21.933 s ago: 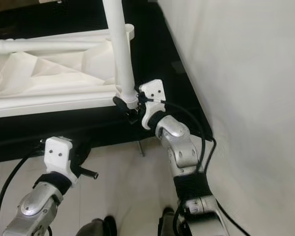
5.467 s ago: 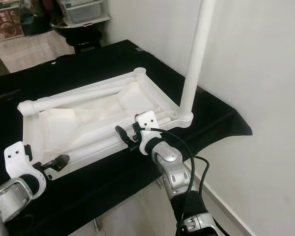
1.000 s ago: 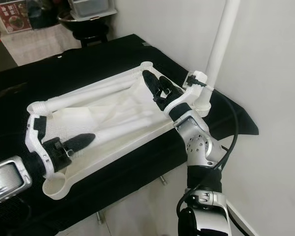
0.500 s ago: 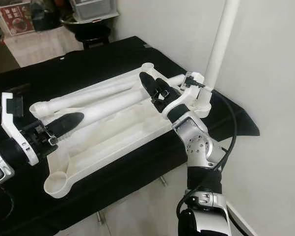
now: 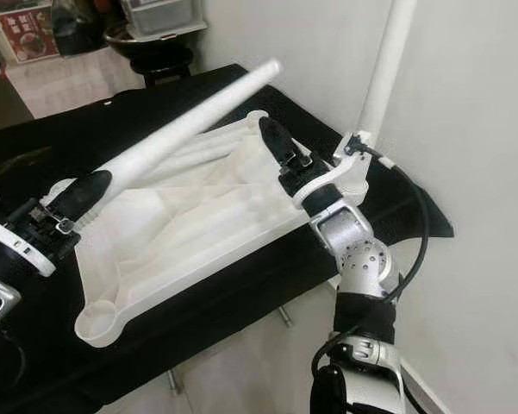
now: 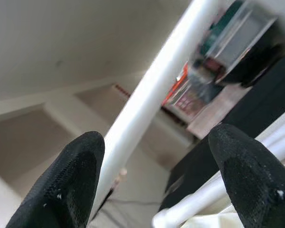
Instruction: Building children table
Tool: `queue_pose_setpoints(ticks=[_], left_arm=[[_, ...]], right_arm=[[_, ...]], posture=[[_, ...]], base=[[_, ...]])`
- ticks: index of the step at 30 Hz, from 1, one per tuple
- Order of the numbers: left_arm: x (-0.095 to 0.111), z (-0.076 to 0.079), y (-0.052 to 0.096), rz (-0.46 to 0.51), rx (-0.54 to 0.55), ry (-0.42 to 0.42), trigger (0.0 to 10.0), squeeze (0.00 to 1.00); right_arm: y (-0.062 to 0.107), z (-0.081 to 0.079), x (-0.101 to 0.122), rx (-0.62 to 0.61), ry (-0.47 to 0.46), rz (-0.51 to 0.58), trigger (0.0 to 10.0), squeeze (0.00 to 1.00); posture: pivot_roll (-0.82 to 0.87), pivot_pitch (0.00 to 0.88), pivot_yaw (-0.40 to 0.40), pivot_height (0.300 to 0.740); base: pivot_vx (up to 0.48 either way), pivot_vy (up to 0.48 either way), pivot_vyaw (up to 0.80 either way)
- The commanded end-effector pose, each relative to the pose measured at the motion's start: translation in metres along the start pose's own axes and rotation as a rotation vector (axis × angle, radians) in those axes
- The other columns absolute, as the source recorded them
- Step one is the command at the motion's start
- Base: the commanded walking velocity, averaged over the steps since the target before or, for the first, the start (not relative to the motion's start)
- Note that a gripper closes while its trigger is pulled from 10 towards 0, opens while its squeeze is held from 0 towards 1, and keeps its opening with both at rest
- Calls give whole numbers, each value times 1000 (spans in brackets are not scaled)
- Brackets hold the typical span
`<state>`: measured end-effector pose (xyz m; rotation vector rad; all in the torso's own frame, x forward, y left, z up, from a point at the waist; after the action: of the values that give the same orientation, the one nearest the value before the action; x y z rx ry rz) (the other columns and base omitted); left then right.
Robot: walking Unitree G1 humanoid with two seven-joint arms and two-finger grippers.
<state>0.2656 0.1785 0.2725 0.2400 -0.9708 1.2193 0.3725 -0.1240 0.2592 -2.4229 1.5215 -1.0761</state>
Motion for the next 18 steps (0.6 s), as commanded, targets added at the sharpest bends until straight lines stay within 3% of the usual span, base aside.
queue_pose_setpoints(ticks=[1,5,8,9,10,13,14,18], left_arm=[[2,5,1,33,-59,57,0,0],[-3,18,1,30,-182,145,0,0],[-5,19,1,31,-201,158,0,0],[-7,16,2,29,-196,173,9412,0],[-10,13,2,32,-193,196,10000,0],[-12,8,3,37,-187,218,10000,0],[-15,6,4,30,-179,218,10000,0],[-17,7,5,29,-180,227,10000,0]], right_arm=[[-1,-11,-15,66,-23,-60,10000,0],[-3,-30,-35,163,-46,-145,10000,0],[-3,-34,-38,184,-50,-162,10000,0],[-4,-42,-41,225,-54,-184,10000,0],[-5,-50,-45,274,-61,-213,10000,0],[-5,-59,-49,322,-69,-243,10000,0],[-6,-71,-50,393,-74,-269,10000,0],[-5,-81,-51,453,-79,-289,10000,0]], posture=[[-35,95,60,740],[-32,95,59,740],[-32,95,59,740],[-30,95,60,740],[-27,98,57,740],[-27,98,57,740],[-21,100,53,740],[-19,102,52,740]], base=[[0,0,0],[0,0,0],[0,0,0],[0,0,0],[0,0,0],[0,0,0],[0,0,0],[0,0,0]])
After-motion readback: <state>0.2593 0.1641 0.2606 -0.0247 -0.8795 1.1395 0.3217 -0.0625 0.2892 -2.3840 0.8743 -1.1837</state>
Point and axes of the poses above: a point about 5 cm out from each wrist's last joint towards the gripper, its own y axis pointing back from the gripper into the wrist, its own x axis along the axis of the wrist's last joint, z = x × y, the point moved 4 cm from there along -y, pointing out of the wrist towards the gripper, and after that the axes turned 9 degrees about -y, right-handed, at the moved point
